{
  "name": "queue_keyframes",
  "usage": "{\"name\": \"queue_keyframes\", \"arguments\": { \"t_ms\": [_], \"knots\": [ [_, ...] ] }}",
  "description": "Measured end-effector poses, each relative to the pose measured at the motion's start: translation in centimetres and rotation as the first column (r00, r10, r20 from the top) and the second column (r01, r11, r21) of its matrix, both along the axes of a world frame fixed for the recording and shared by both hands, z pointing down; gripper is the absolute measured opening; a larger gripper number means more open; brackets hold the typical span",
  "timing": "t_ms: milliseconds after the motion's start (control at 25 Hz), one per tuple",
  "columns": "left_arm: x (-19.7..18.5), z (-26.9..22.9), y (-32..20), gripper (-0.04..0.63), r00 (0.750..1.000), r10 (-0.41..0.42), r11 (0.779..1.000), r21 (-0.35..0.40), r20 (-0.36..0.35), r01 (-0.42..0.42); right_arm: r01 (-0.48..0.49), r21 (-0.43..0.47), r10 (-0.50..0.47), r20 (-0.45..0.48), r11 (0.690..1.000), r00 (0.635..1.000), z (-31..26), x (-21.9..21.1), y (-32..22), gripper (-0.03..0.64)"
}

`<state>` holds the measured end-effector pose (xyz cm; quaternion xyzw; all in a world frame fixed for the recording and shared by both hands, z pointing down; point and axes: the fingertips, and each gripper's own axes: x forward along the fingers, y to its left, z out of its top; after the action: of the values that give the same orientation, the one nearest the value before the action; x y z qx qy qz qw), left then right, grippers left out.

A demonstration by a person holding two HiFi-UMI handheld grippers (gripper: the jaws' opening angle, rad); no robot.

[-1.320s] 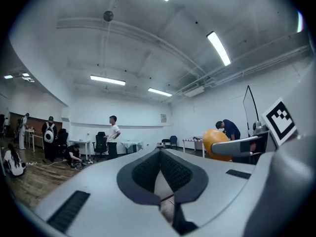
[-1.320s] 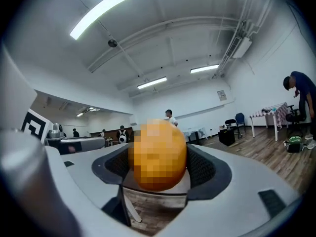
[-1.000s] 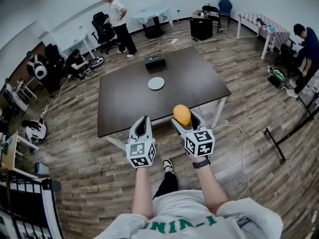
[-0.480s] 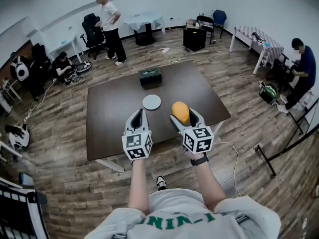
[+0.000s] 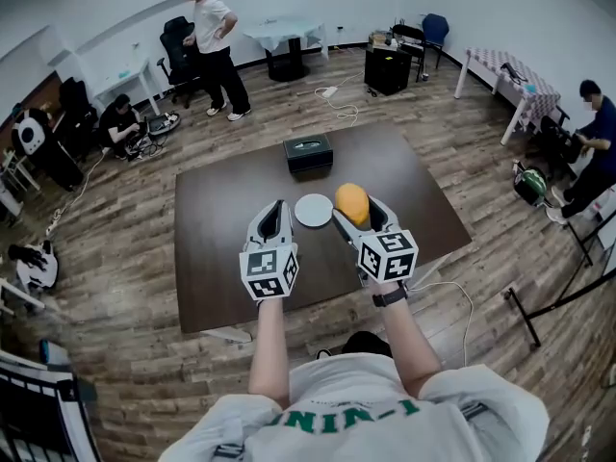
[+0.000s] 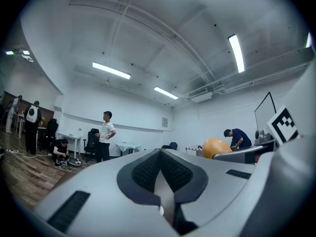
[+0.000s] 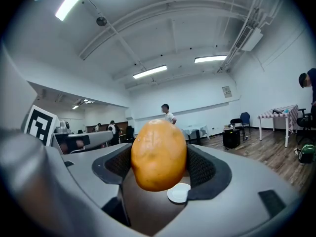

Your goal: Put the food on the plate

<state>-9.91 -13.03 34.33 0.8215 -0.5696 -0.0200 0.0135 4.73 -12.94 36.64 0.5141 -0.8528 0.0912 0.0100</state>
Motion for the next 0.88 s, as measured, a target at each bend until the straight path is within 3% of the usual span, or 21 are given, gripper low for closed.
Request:
{"name": "queue_keyframes", "arguments": {
  "t_ms": [440, 880],
  "knots": [
    [-2.2, 1.5, -12.1, 0.011, 0.999, -0.049, 0.999, -0.020, 0.000, 0.049, 0.082, -0.018, -0.082, 0.006, 0.996, 0.997, 1.1, -2.6, -12.9, 0.347],
    [-1.5, 4.4, -22.9, 0.011, 0.997, -0.071, 0.995, -0.062, 0.018, 0.072, 0.130, -0.084, -0.129, 0.010, 0.988, 0.992, 4.8, -2.7, -24.6, 0.347]
  ]
}}
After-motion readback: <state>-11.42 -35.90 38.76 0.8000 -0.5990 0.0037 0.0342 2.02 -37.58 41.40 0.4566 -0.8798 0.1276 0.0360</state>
